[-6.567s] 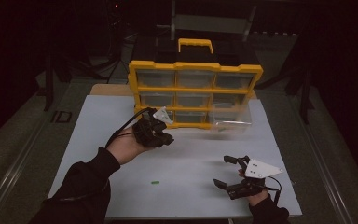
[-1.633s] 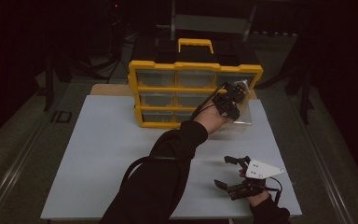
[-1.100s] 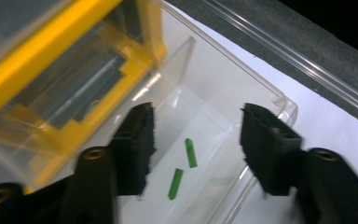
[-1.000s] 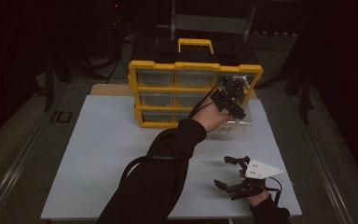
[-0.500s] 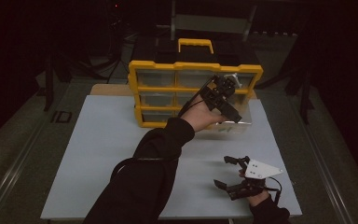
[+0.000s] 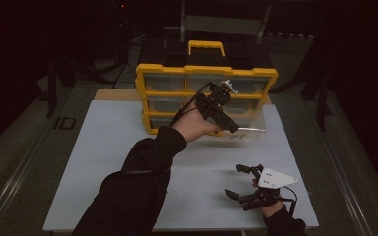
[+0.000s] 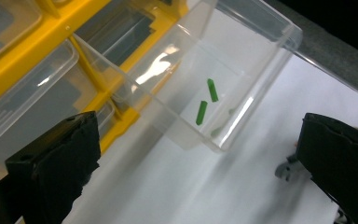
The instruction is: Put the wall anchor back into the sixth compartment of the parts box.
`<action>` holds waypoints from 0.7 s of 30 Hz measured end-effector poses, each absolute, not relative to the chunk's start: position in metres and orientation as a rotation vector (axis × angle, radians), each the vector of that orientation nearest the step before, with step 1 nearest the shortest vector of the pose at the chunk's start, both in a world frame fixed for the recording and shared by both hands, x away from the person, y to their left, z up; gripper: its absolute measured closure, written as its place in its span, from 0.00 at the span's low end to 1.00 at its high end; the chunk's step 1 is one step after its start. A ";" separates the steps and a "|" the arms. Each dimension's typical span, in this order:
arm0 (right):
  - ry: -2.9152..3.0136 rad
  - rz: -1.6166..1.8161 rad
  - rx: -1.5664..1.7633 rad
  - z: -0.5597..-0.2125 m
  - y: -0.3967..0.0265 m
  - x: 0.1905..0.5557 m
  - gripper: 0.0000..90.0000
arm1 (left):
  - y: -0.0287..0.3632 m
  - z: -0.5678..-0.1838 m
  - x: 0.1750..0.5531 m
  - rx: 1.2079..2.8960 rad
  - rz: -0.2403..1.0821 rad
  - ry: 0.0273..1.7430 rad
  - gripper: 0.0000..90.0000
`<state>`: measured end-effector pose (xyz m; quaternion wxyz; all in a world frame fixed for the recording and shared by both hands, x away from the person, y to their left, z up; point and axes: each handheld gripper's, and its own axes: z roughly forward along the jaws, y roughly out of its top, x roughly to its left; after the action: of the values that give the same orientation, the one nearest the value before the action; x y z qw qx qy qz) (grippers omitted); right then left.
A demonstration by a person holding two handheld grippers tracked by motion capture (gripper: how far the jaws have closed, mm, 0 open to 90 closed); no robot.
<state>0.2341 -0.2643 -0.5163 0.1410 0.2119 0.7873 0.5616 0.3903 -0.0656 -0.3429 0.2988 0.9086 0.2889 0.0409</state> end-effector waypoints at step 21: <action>2.271 1.622 0.611 -0.516 -0.264 0.234 0.12 | -0.008 -0.352 0.366 2.409 0.125 0.726 0.00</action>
<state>0.2339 -0.2637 -0.5159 0.1420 0.2118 0.7870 0.5619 0.3664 -0.0080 -0.3519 0.3060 0.9104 0.2744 0.0472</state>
